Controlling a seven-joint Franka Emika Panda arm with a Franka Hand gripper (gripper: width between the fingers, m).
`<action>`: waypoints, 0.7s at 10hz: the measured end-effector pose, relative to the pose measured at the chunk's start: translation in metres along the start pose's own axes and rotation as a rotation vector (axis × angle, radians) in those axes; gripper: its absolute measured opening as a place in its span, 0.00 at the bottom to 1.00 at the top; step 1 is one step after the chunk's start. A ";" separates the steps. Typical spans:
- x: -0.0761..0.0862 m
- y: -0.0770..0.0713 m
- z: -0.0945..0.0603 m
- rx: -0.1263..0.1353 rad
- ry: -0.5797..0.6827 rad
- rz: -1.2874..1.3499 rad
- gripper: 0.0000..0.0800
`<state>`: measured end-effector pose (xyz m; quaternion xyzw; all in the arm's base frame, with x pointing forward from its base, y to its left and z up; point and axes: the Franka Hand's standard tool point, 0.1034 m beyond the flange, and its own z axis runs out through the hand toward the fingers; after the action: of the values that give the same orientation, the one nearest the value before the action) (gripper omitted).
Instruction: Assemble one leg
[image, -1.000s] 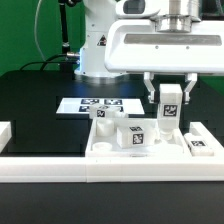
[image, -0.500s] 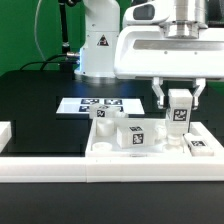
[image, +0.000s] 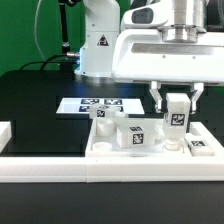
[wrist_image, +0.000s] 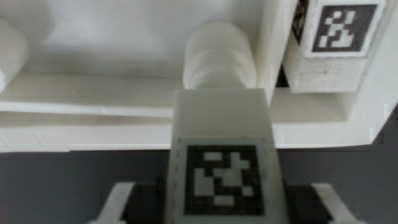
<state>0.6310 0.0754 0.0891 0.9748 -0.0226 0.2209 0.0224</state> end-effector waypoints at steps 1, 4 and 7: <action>0.001 -0.001 0.001 0.000 0.002 -0.001 0.36; -0.003 -0.002 0.005 -0.002 -0.003 -0.006 0.36; -0.006 -0.002 0.009 -0.004 0.002 -0.010 0.36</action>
Offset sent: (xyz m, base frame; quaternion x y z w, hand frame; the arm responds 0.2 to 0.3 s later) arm -0.0003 0.0001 -0.0061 -0.0075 0.0135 0.0007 0.9999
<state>0.6294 0.0772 0.0783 0.9746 -0.0180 0.2217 0.0255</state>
